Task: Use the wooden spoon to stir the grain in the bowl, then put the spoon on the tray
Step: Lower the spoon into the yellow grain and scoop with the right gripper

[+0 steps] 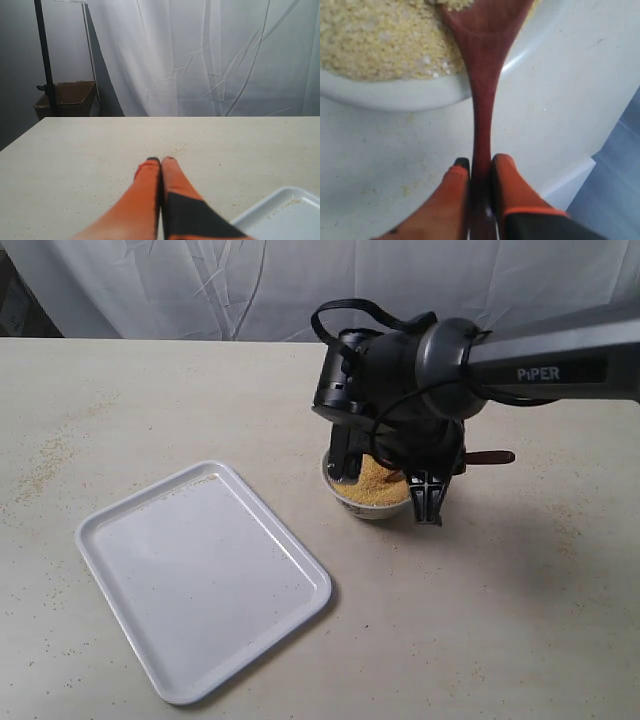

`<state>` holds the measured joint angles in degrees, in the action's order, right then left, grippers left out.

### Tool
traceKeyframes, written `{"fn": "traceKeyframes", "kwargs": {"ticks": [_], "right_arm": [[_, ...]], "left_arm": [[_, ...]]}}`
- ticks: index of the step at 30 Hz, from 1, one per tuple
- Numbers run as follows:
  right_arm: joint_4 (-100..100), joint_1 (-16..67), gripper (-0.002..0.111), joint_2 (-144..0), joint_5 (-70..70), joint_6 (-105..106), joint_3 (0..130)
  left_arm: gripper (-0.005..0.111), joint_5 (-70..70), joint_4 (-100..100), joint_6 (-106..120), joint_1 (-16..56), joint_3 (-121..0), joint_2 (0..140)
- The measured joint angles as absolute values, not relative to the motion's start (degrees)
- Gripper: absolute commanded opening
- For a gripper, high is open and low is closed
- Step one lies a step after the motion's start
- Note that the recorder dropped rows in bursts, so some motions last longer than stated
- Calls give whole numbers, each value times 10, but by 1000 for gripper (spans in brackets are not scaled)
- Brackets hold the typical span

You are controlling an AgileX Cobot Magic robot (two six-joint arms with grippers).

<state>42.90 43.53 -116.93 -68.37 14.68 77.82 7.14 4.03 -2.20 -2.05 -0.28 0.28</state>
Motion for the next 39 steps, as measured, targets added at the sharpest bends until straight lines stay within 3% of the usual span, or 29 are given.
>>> {"fn": "traceKeyframes", "kwargs": {"ticks": [39], "right_arm": [[522,440,-1,-1168,-696,146,778]], "left_arm": [[0,71,43,-22,-20,-3,3]]}}
